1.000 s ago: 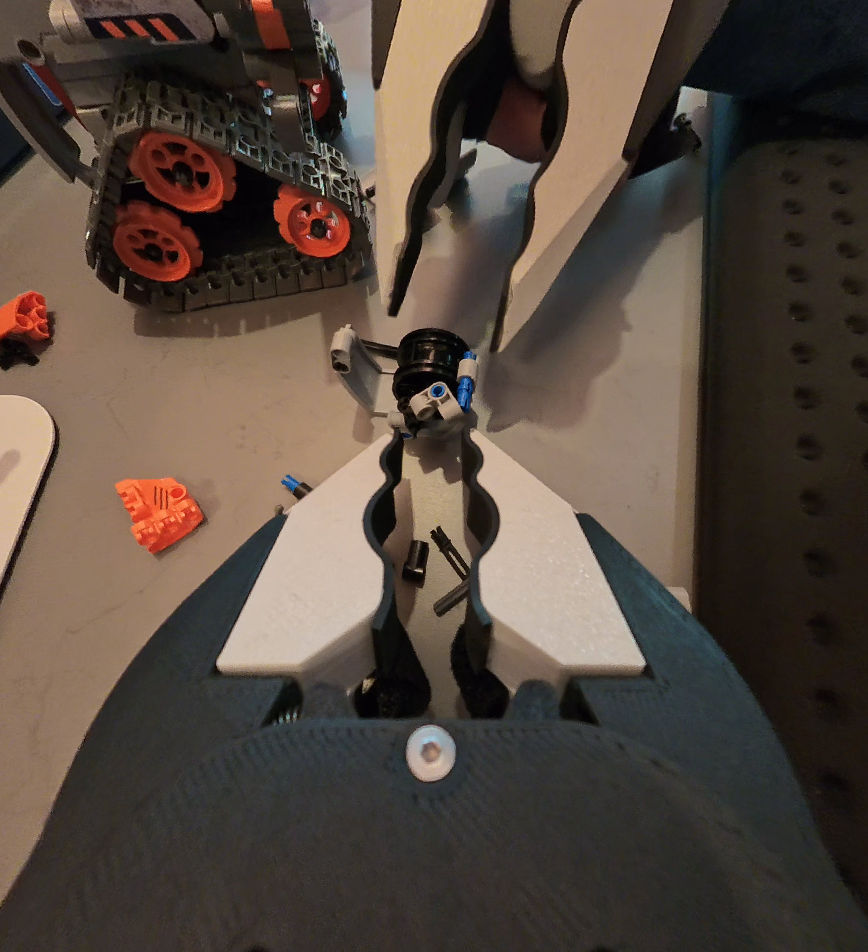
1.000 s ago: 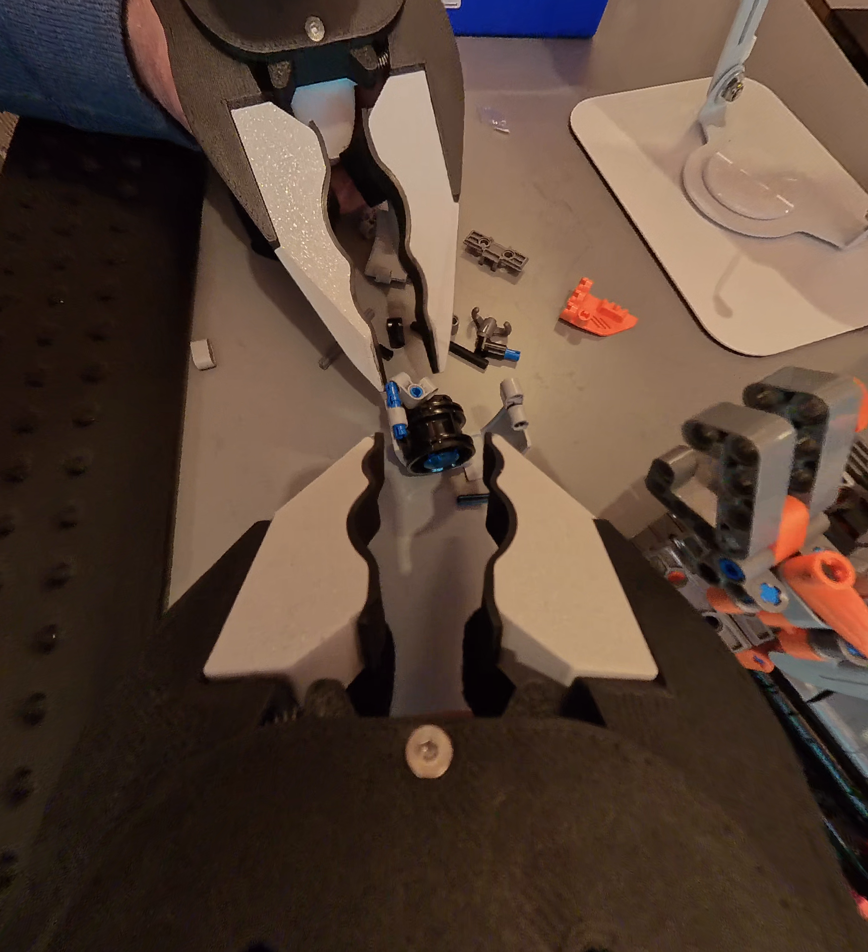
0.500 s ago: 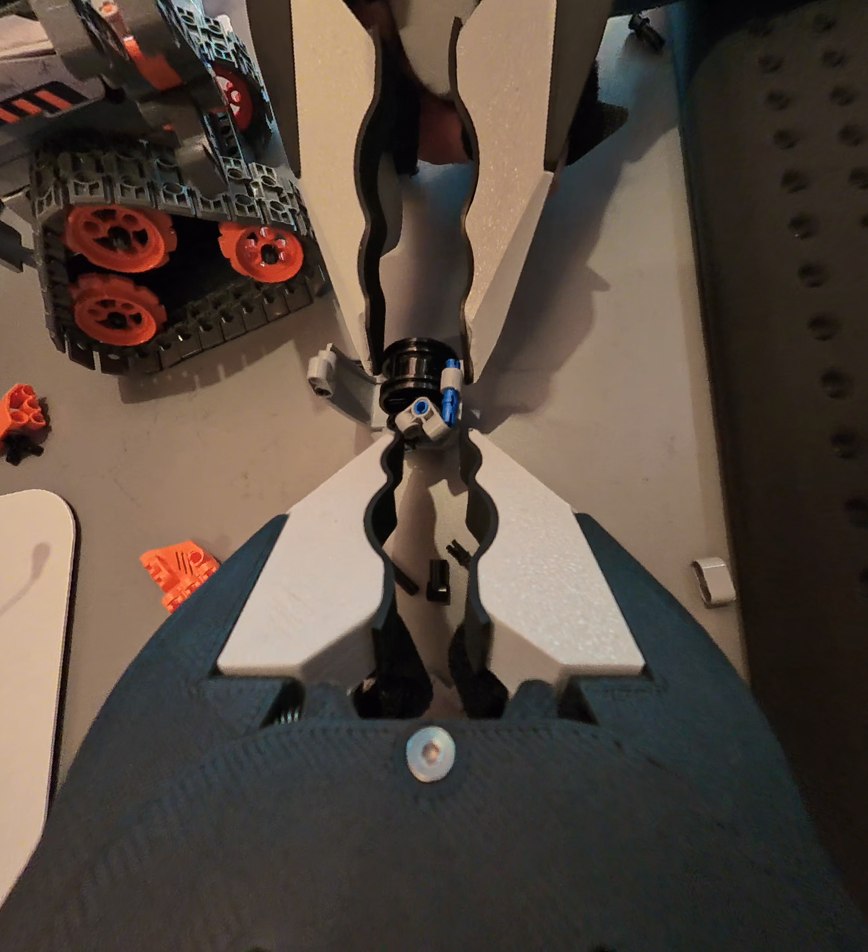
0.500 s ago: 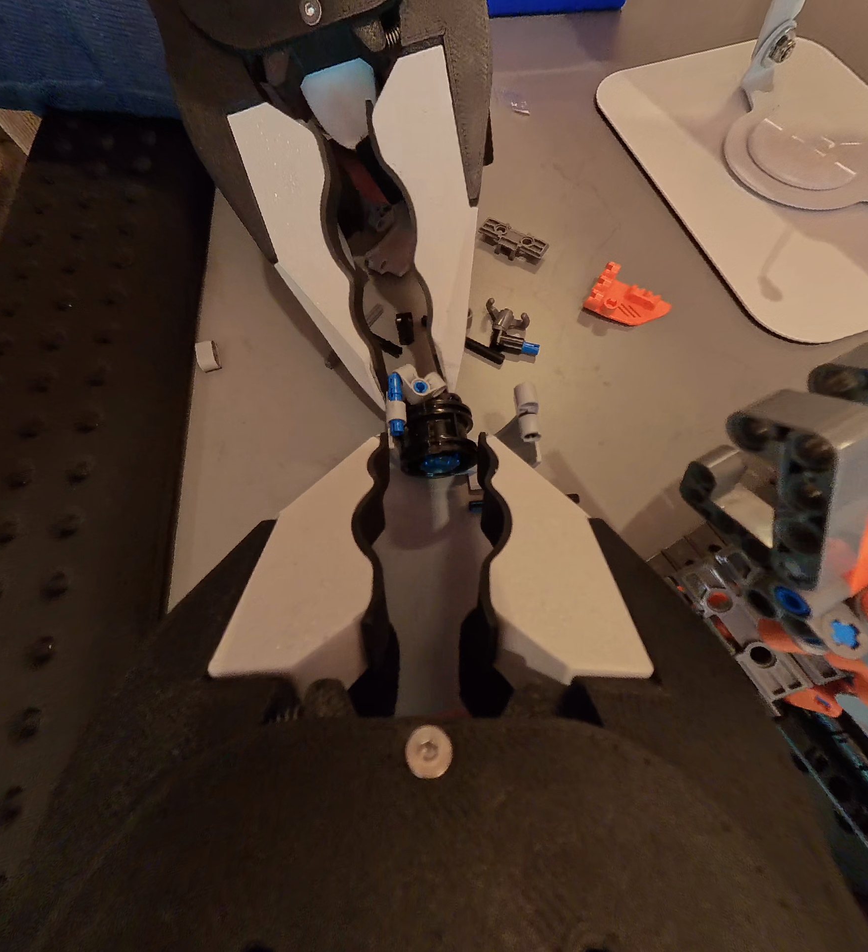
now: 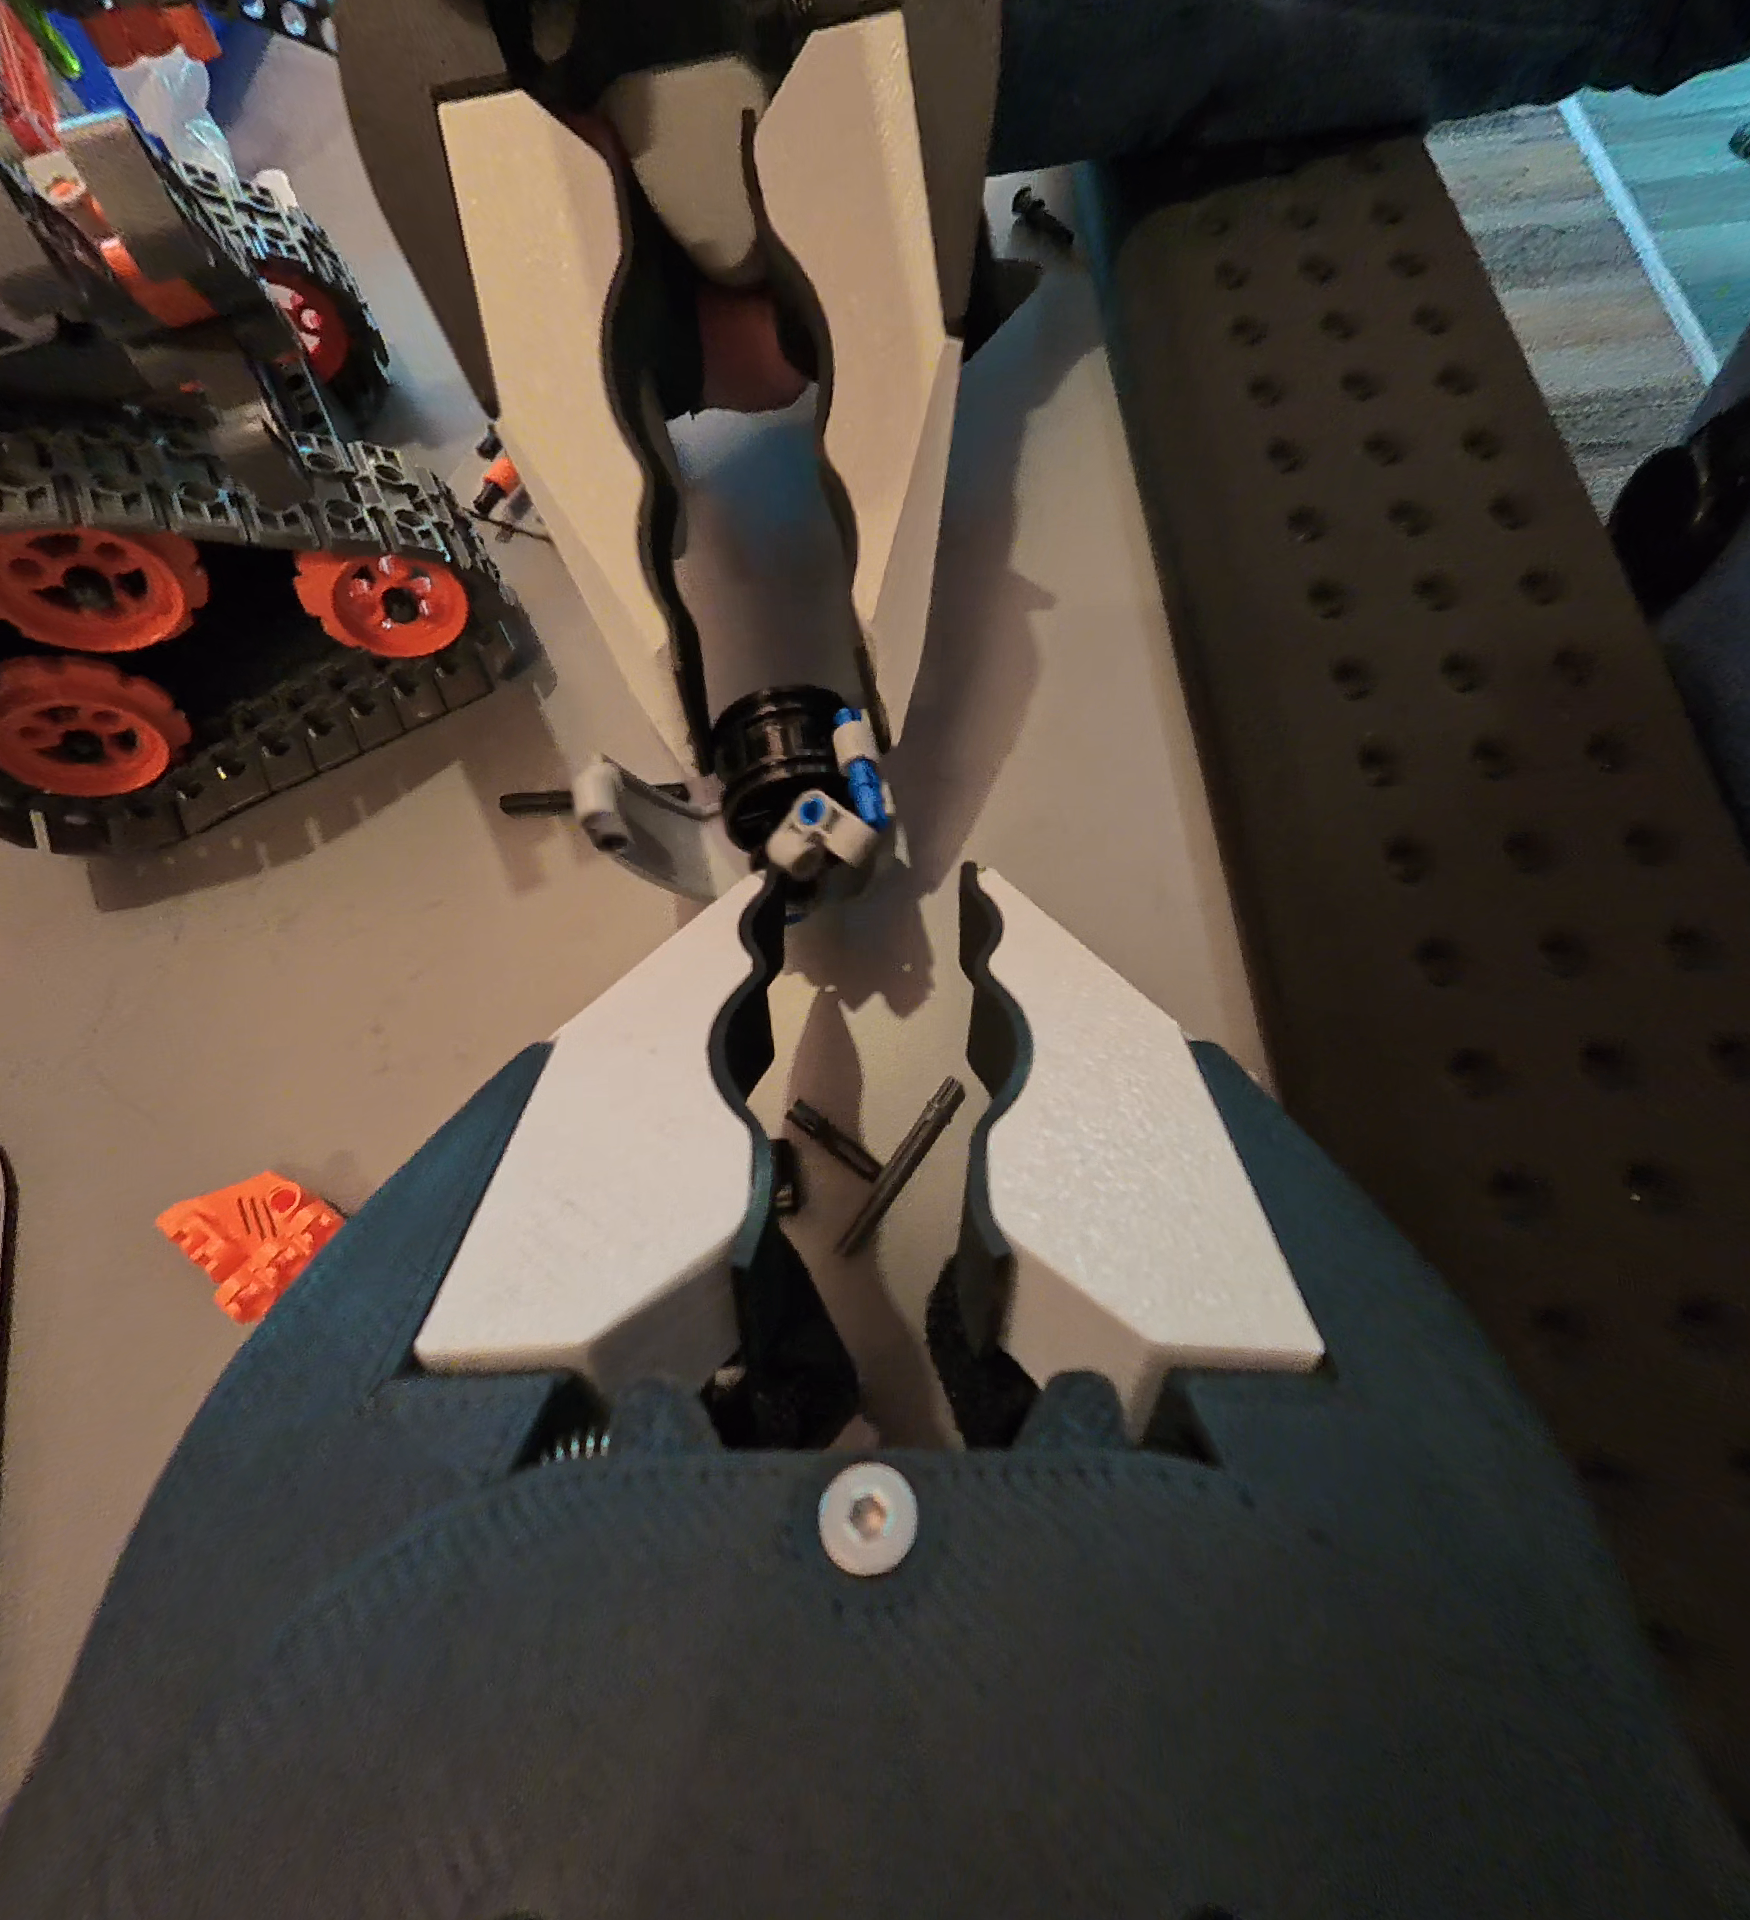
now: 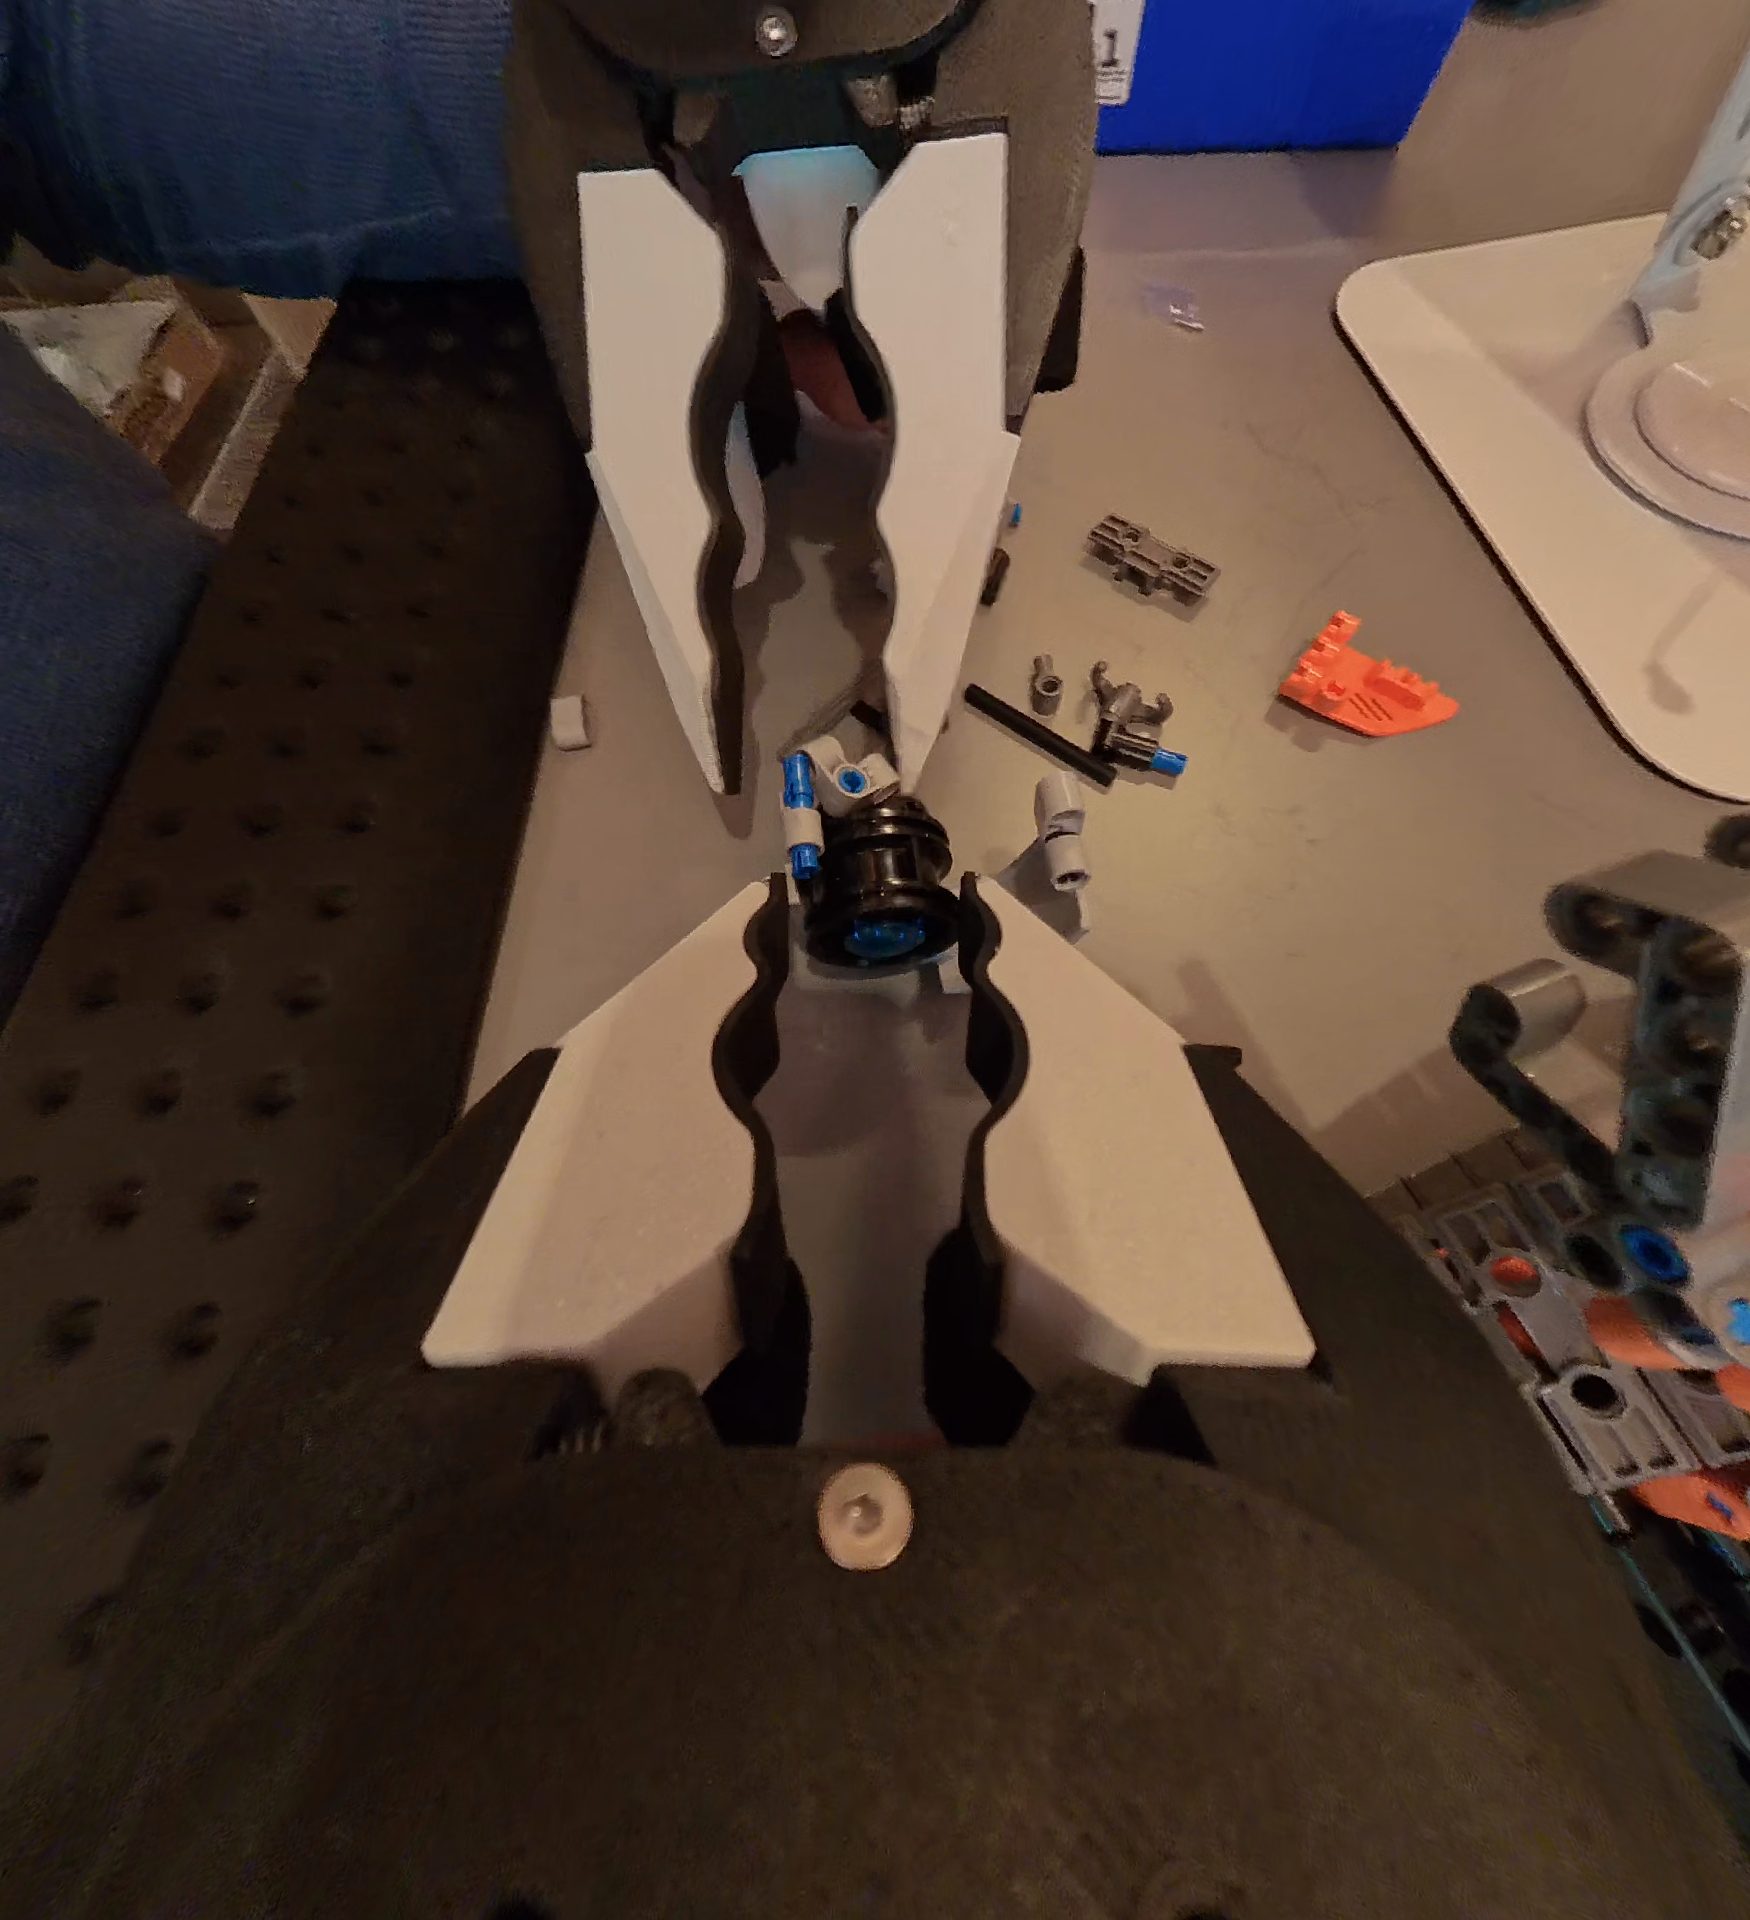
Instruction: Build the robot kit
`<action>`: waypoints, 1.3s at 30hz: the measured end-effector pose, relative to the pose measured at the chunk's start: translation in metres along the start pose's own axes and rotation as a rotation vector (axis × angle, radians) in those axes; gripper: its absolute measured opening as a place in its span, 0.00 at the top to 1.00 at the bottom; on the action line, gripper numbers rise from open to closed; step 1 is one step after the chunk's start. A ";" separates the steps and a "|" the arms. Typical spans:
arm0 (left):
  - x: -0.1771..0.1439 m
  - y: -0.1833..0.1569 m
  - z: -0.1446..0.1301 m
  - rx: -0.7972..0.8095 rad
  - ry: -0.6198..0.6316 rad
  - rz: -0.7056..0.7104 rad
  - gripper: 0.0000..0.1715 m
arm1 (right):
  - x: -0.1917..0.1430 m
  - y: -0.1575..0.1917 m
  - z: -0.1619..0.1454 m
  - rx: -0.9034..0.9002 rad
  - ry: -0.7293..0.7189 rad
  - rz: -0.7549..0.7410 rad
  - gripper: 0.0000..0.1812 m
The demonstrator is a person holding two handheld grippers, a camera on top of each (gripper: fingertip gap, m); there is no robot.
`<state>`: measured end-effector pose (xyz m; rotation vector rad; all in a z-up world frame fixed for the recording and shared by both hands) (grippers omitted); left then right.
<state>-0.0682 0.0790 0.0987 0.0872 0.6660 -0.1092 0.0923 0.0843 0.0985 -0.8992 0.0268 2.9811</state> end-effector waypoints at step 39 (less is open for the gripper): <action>0.006 -0.007 0.000 -0.174 0.003 0.088 0.90 | 0.004 0.014 0.003 -0.165 0.075 -0.041 0.86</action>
Point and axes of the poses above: each gripper's, where its closed fingertips meet, x out along the fingers, z out of its top, y = z × x across the jaws, the point moved 9 cm from there along -x, back along the fingers, and after that the axes turned 2 degrees about -x, right-handed, at the moved point
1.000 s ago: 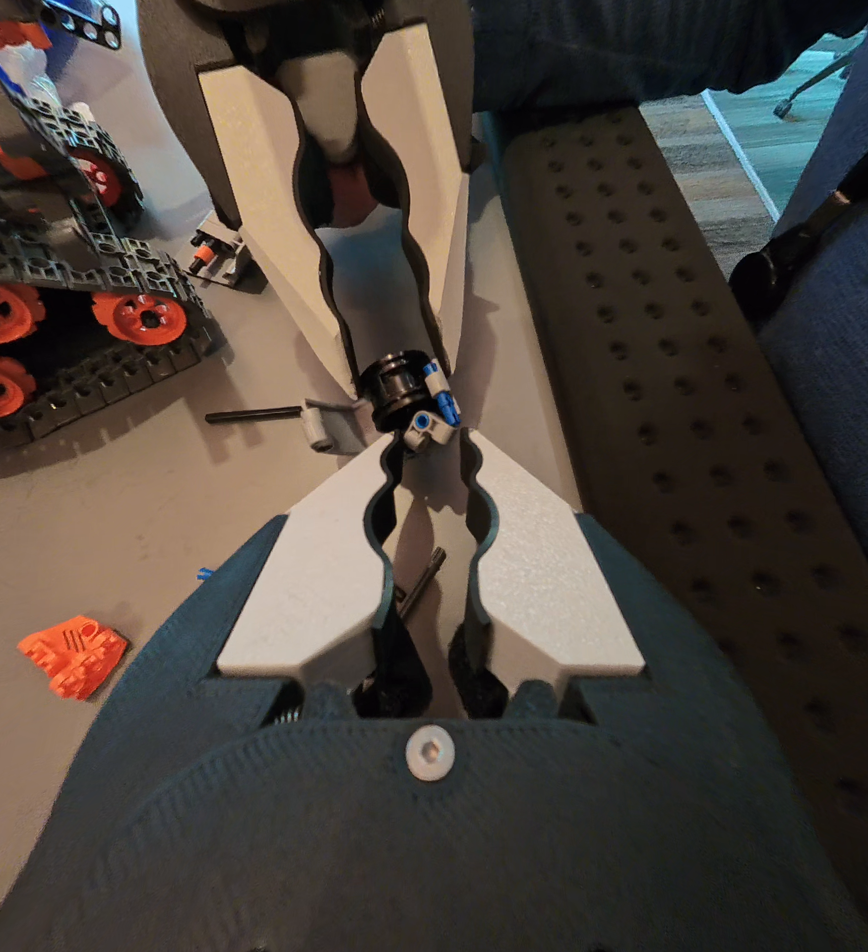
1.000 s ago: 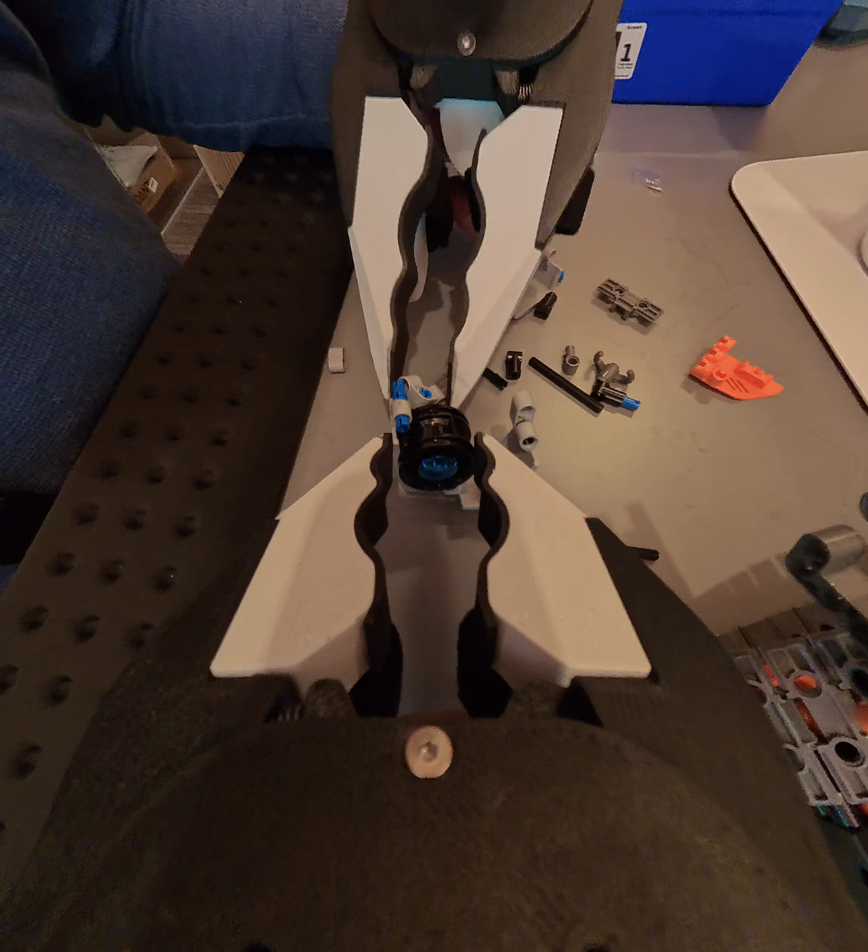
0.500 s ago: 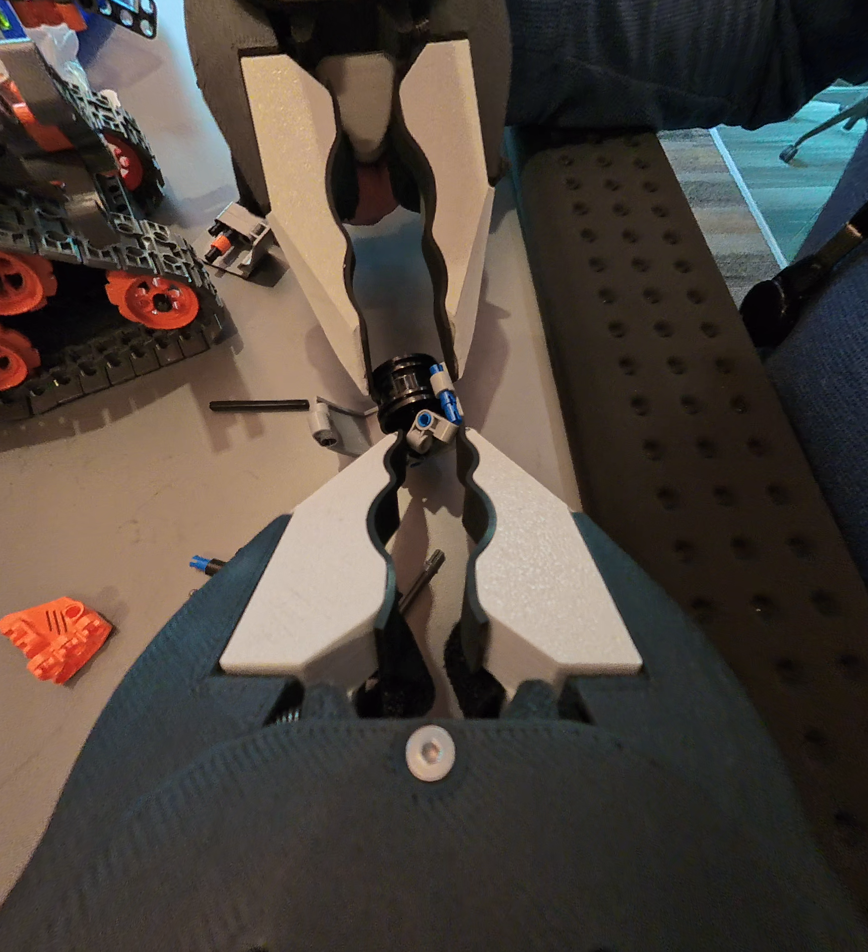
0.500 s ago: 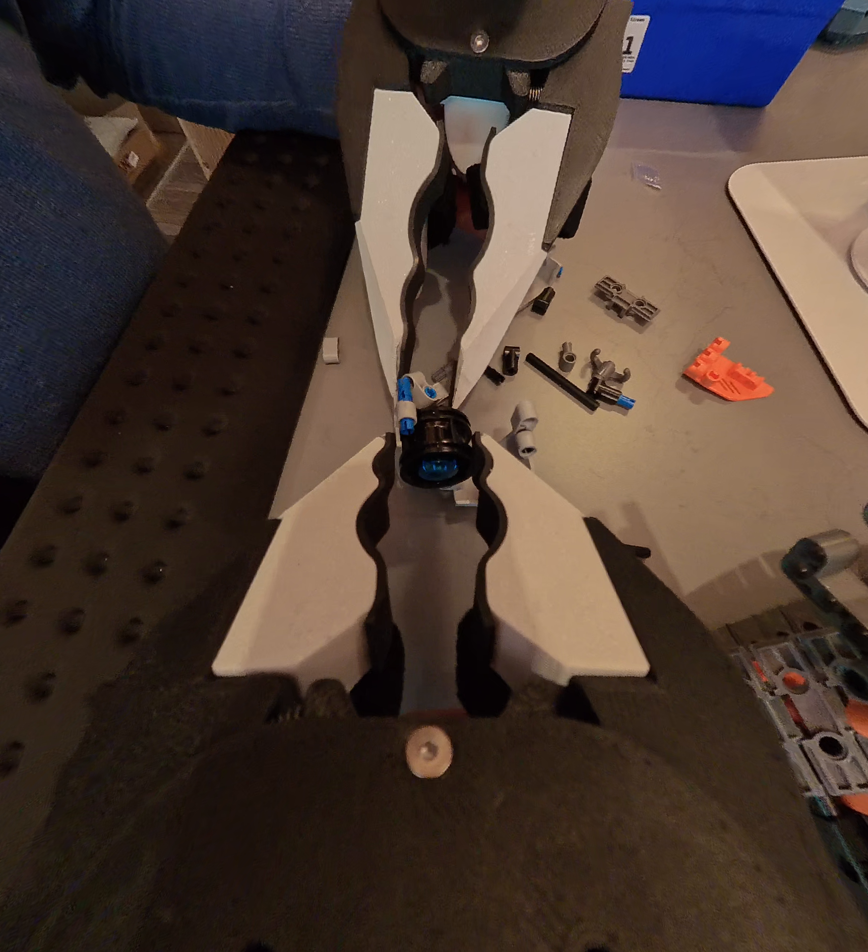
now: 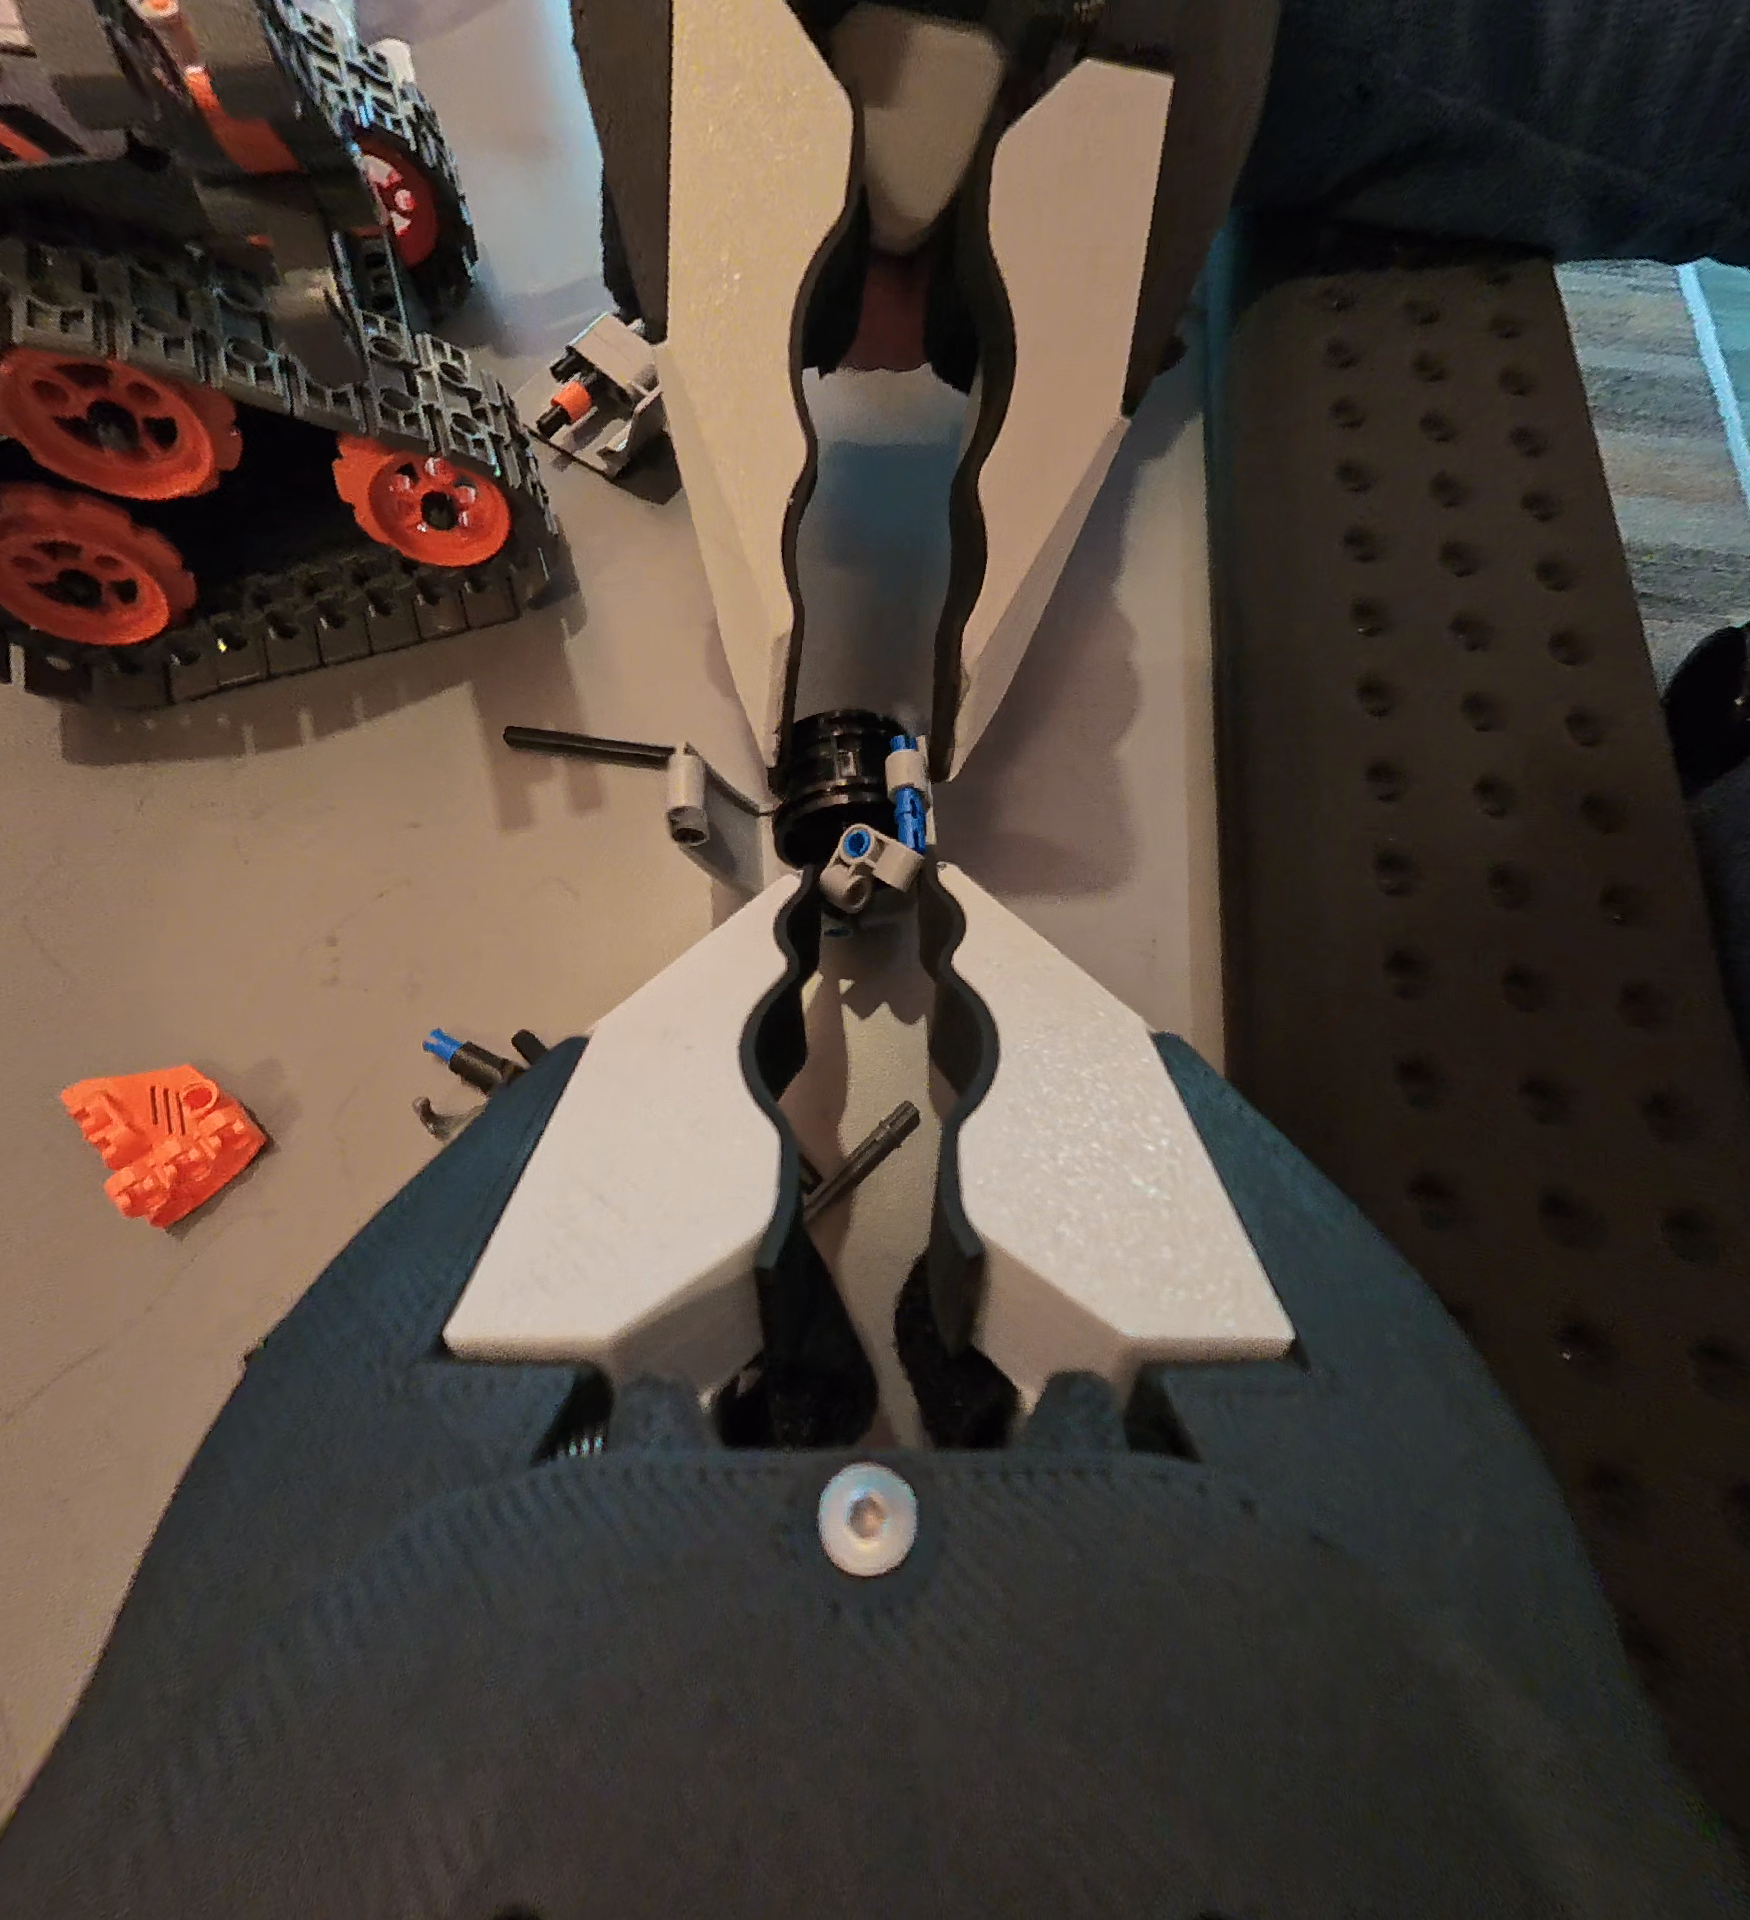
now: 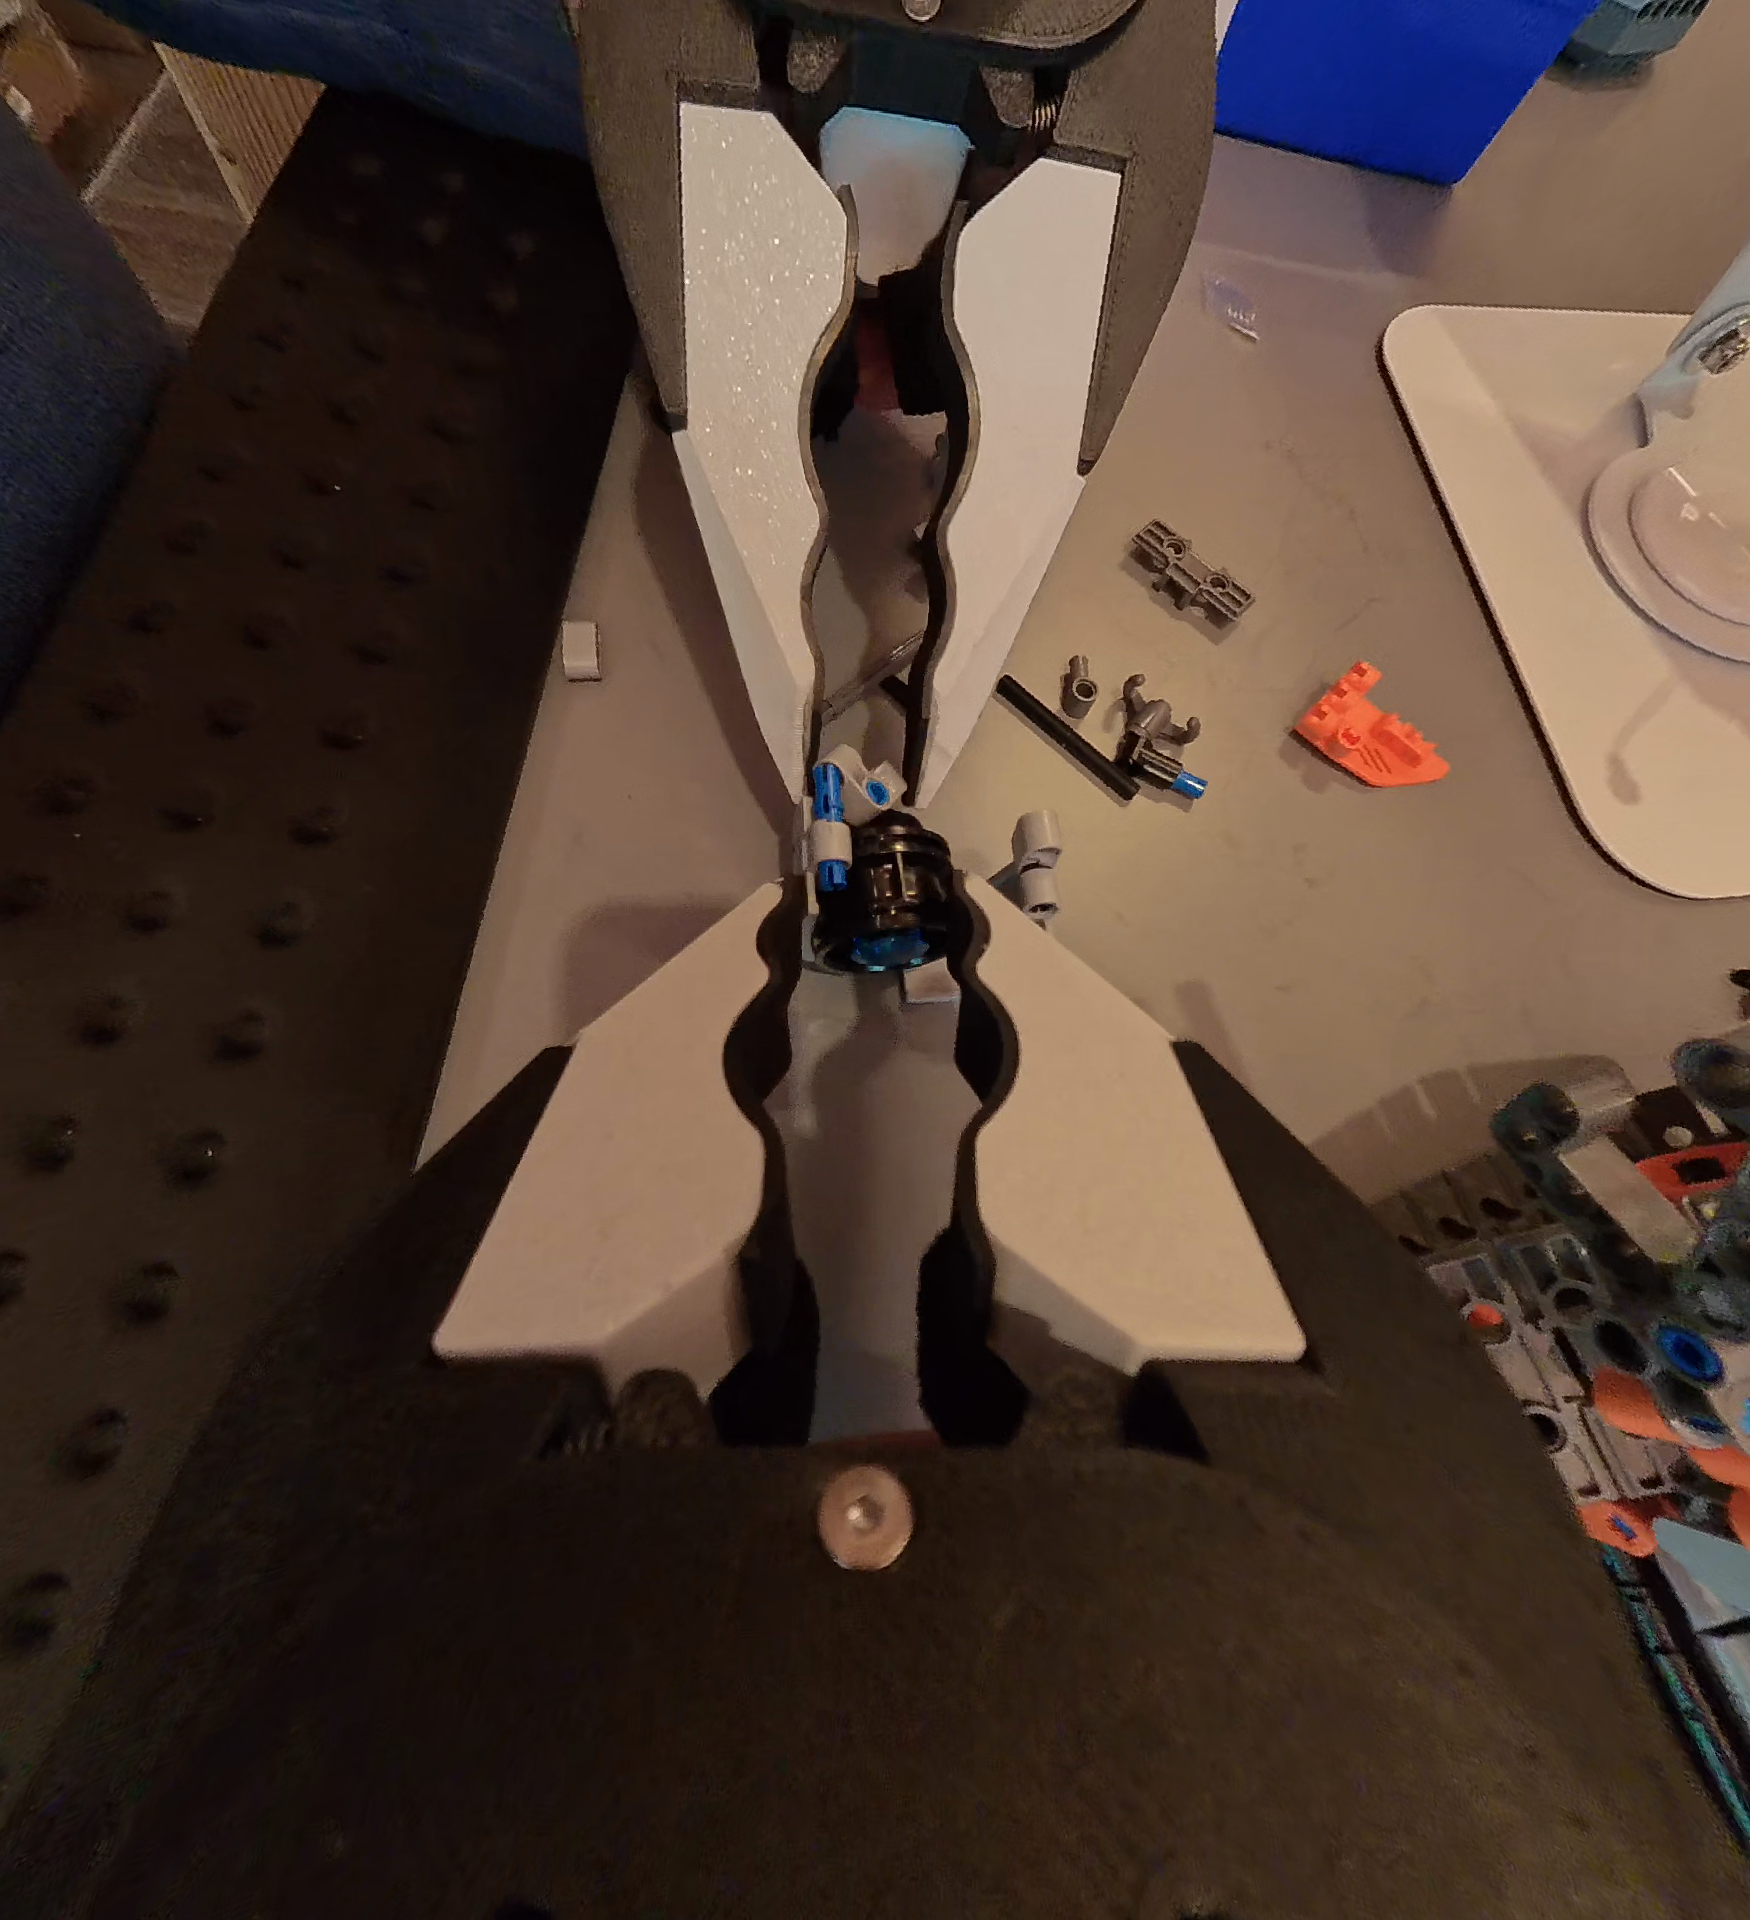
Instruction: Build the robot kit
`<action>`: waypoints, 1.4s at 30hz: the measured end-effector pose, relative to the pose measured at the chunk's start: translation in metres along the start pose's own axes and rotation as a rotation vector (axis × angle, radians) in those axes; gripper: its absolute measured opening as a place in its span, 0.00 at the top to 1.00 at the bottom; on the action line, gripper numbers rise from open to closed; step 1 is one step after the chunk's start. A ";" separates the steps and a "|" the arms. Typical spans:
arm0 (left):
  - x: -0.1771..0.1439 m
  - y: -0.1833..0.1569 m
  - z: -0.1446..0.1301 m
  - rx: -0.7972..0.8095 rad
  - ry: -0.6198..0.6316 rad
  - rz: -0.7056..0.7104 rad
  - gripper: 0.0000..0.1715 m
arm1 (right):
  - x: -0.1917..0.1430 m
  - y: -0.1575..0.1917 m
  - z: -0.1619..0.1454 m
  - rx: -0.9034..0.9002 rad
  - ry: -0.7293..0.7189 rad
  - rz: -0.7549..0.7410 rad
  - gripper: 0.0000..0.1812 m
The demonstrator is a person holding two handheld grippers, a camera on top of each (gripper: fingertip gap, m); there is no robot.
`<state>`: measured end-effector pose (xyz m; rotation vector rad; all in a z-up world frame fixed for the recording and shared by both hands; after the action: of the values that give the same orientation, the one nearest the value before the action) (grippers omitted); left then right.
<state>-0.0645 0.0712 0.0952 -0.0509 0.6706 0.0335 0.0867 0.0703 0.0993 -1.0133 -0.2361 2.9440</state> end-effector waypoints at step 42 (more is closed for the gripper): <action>0.003 -0.011 -0.002 0.004 0.003 0.156 0.92 | 0.001 0.005 0.006 -0.054 -0.007 -0.033 0.96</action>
<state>-0.0630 0.0603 0.0918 0.0056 0.6767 0.1818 0.0829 0.0647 0.1026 -0.9958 -0.3315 2.9271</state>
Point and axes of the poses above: each gripper's, where its closed fingertips meet, x out along the fingers, z out of its top, y = z × x across the jaws, the point moved 9 cm from there along -x, back along the fingers, and after that the axes turned 2 degrees about -x, right-handed, at the moved point
